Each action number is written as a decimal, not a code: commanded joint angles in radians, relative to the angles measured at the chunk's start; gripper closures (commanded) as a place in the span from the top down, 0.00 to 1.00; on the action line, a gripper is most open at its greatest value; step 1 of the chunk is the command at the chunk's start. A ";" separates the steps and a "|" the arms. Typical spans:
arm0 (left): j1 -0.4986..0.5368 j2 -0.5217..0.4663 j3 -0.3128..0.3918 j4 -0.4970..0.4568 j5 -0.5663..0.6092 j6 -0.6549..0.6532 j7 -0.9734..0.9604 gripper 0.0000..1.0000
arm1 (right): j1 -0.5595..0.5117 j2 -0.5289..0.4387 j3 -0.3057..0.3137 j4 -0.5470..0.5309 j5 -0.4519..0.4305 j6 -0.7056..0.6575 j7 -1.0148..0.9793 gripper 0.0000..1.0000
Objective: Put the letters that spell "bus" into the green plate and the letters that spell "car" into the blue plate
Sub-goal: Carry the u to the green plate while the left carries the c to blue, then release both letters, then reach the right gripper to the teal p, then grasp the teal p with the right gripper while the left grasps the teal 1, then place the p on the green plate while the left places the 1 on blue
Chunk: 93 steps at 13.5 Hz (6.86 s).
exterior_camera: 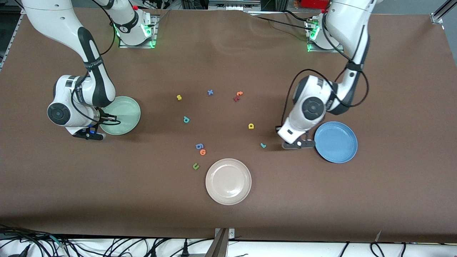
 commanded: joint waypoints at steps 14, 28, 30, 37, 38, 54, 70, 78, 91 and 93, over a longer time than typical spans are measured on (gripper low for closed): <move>0.251 0.000 -0.009 0.049 0.107 -0.047 0.404 1.00 | 0.012 -0.120 0.279 0.149 0.019 -0.143 0.614 0.98; 0.012 0.072 -0.015 0.136 -0.017 -0.045 -0.162 1.00 | 0.115 0.116 0.468 0.146 0.009 0.239 0.847 0.96; -0.024 0.118 -0.014 0.191 -0.014 -0.045 -0.265 1.00 | 0.116 0.140 0.468 0.138 0.009 0.284 0.851 0.95; -0.082 0.197 -0.014 0.273 -0.017 -0.044 -0.386 1.00 | 0.116 0.142 0.468 0.117 0.009 0.294 0.851 0.77; -0.082 0.213 -0.014 0.292 -0.018 -0.045 -0.399 1.00 | 0.116 0.139 0.469 0.114 0.009 0.294 0.853 0.74; -0.125 0.277 -0.014 0.311 -0.037 0.105 -0.449 0.94 | 0.115 0.121 0.466 0.106 0.009 0.274 0.845 0.09; -0.134 0.291 -0.015 0.303 -0.048 0.110 -0.451 0.55 | -0.026 -0.024 0.084 0.146 0.145 -0.195 -0.008 0.09; -0.136 0.297 -0.026 0.293 -0.054 0.113 -0.454 0.33 | -0.059 0.077 0.084 0.132 0.177 -0.122 -0.100 0.11; -0.122 0.290 -0.027 0.296 -0.042 0.105 -0.417 0.13 | -0.031 -0.108 0.094 0.129 0.176 -0.275 0.076 0.98; -0.099 0.274 -0.020 0.334 -0.038 0.009 -0.350 0.14 | 0.005 -0.171 0.104 0.127 0.173 -0.318 0.168 0.98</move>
